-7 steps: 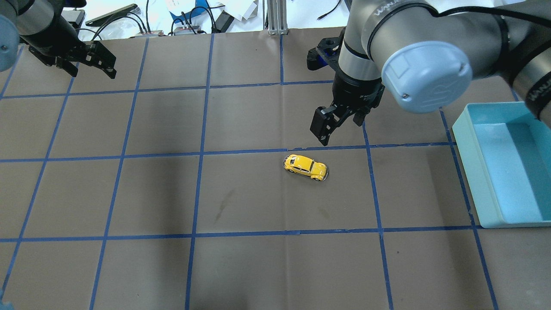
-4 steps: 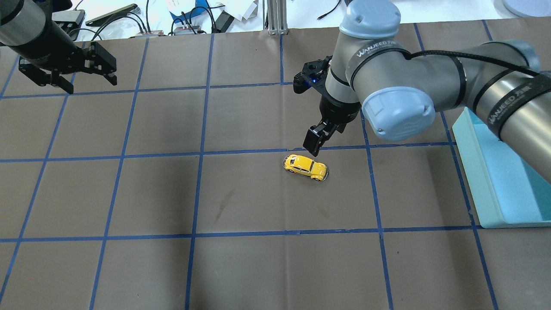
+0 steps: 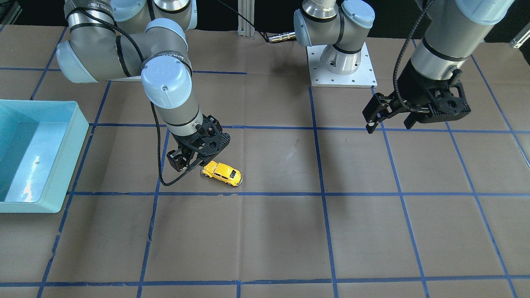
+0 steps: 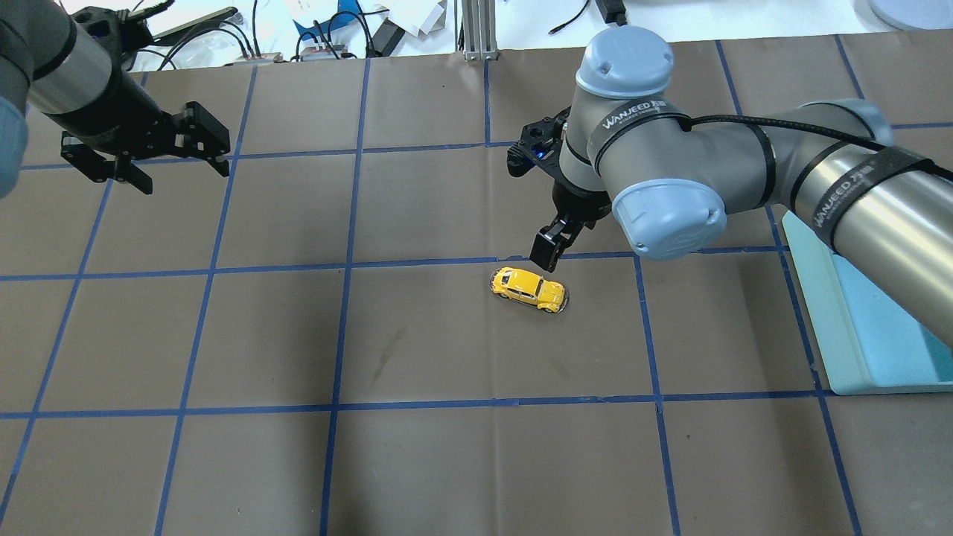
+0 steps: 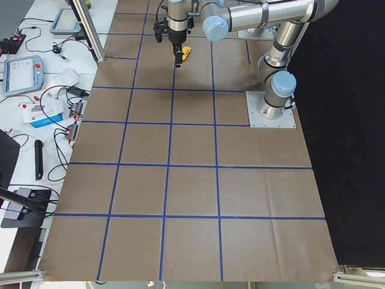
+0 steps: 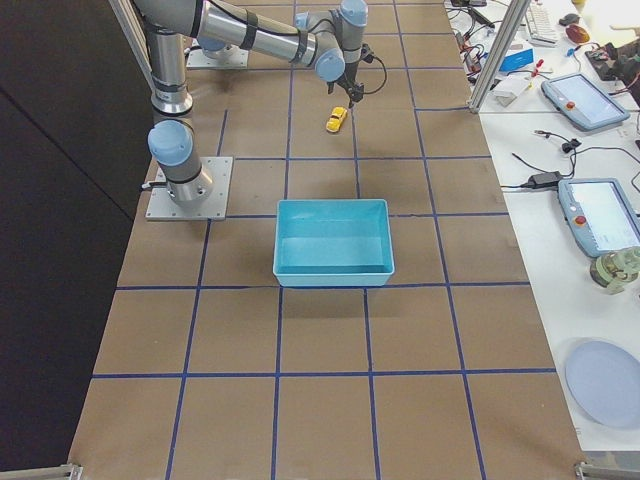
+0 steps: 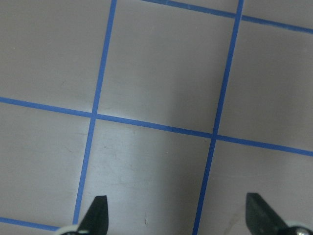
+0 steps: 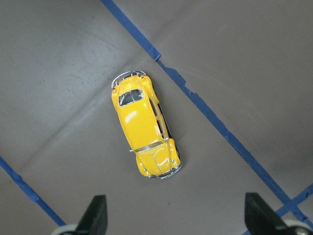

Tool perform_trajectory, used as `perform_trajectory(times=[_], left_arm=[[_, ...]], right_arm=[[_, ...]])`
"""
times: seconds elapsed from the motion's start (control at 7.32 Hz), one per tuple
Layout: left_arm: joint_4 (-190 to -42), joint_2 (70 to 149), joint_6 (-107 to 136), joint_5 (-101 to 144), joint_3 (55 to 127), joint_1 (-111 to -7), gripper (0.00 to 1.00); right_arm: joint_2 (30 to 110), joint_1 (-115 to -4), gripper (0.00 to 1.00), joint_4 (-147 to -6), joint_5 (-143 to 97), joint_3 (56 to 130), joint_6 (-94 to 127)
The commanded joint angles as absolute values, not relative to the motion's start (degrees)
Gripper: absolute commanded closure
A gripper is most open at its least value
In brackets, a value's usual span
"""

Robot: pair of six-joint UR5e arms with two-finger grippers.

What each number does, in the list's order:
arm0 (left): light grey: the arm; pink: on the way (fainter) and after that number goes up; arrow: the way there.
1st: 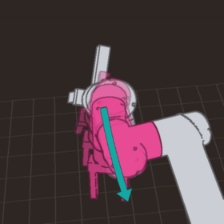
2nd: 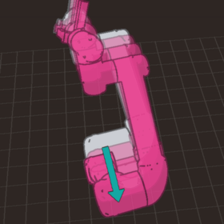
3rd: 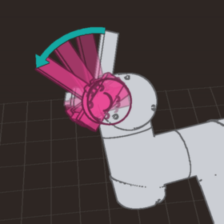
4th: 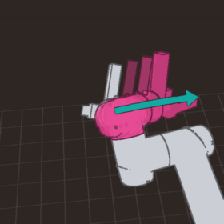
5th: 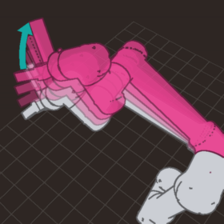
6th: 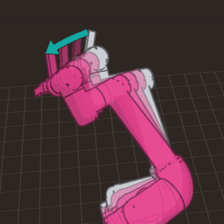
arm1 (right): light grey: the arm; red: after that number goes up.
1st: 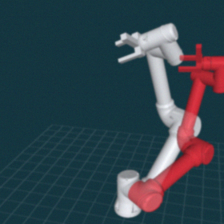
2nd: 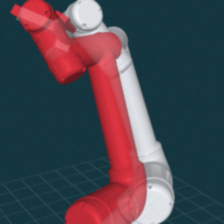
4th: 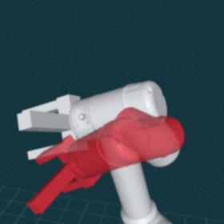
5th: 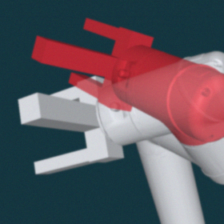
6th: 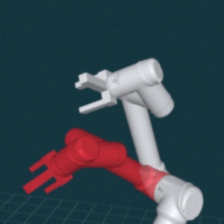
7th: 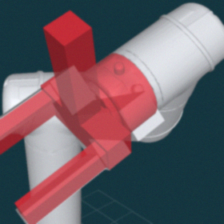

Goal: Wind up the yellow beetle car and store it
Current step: 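Lower the open right gripper around the yellow car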

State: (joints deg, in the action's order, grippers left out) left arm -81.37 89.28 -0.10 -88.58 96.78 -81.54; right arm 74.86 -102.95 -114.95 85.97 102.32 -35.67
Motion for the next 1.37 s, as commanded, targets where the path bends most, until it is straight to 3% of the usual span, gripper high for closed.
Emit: perform_trajectory(times=[0.0,0.68,1.23], left_arm=[[-83.67,89.21,-0.18,-88.42,96.07,-85.59,0.00],[-83.76,88.86,-1.05,-91.14,96.15,-86.31,0.00],[-83.32,88.59,-1.85,-91.23,96.50,-86.22,0.00]], right_arm=[[72.35,-105.55,0.00,-119.33,85.96,102.48,-35.68],[68.64,-105.73,0.00,-121.37,86.66,105.46,-35.86],[68.03,-107.31,0.00,-131.72,86.05,108.37,-35.77]])
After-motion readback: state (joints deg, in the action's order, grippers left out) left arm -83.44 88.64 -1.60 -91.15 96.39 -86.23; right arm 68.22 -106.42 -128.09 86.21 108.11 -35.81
